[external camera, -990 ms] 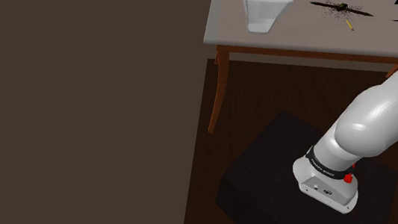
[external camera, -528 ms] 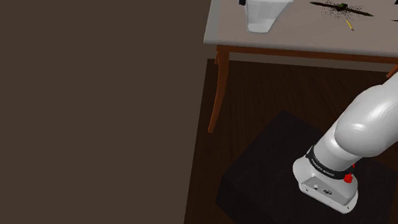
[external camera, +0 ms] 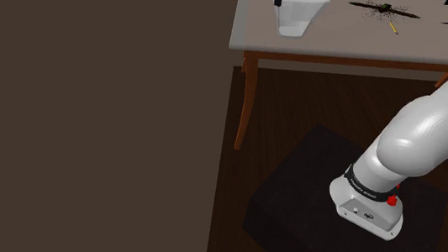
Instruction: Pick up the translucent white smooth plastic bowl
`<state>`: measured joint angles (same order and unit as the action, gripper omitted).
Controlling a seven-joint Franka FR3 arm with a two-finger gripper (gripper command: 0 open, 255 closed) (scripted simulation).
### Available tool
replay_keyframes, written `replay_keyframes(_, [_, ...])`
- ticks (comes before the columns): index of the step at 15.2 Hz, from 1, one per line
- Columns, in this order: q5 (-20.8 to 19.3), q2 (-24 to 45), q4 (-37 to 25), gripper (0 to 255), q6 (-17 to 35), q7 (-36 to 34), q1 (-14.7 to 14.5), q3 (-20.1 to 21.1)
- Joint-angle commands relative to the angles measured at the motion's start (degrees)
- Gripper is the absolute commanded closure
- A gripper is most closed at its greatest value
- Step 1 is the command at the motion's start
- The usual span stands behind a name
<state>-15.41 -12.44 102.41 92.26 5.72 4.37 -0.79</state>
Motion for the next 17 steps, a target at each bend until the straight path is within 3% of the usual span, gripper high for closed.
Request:
replay_keyframes(1, [0.0, 0.0, 0.0, 255, 0.0, 0.0, 0.0, 0.0])
replay_keyframes(17, [-0.1, 4.7, -17.0, 255, -12.1, 2.8, 0.0, 0.4])
